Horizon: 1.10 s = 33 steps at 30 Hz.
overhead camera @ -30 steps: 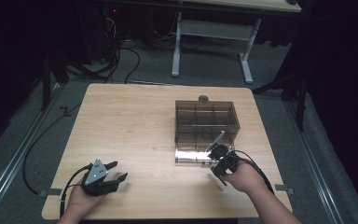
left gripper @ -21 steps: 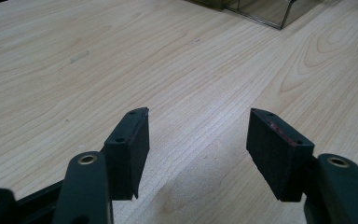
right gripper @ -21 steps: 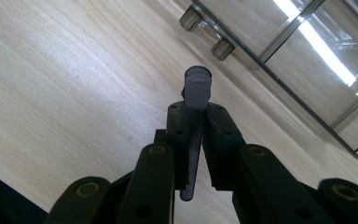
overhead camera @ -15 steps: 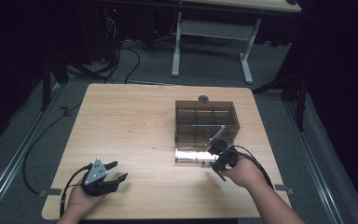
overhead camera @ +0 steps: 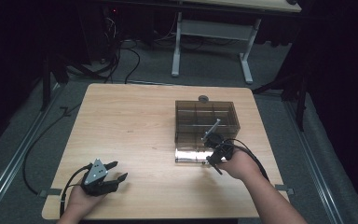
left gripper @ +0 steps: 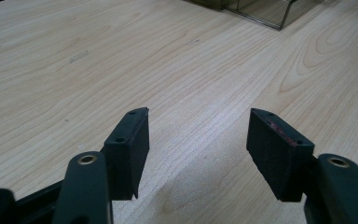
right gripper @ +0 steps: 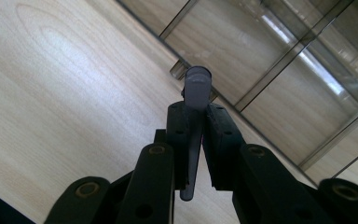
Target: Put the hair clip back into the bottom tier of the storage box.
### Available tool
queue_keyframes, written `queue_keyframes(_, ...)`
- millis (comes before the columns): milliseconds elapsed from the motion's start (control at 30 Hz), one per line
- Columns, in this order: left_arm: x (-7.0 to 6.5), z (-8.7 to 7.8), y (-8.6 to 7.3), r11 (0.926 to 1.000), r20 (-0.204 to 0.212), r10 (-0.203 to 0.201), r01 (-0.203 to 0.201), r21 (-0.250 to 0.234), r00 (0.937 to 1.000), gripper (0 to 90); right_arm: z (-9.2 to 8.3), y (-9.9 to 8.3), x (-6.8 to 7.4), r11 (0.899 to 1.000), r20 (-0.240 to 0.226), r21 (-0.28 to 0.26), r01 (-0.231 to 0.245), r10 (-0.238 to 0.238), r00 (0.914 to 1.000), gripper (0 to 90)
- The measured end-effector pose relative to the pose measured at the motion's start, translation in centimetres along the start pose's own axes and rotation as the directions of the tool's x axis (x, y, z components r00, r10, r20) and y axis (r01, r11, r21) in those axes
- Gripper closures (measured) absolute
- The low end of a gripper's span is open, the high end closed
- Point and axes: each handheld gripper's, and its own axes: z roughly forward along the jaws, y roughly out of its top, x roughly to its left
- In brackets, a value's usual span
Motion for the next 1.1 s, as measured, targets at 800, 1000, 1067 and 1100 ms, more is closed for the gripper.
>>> queue_keyframes(800,0.1,0.0,0.0,1.0,0.002,-0.002,0.002,-0.003,1.0,39.5,0.7,4.3,-1.8,1.0,0.02,-0.005,0.022,-0.022,0.9996,81.1)
queue_keyframes(1000,0.1,0.0,0.0,1.0,0.002,-0.001,0.001,-0.003,1.0,39.5,1.0,5.0,-2.2,0.999,0.019,-0.016,0.029,-0.029,0.9994,81.1)
queue_keyframes(1067,0.1,0.0,0.0,1.0,0.002,-0.001,0.001,-0.002,1.0,39.5,1.0,5.1,-2.4,0.999,0.027,-0.024,0.043,-0.042,0.9987,81.1)
queue_keyframes(1100,0.1,0.0,0.0,1.0,0.002,-0.001,0.001,-0.002,1.0,39.5,1.1,5.2,-2.5,0.999,0.025,-0.027,0.037,-0.036,0.999,81.1)
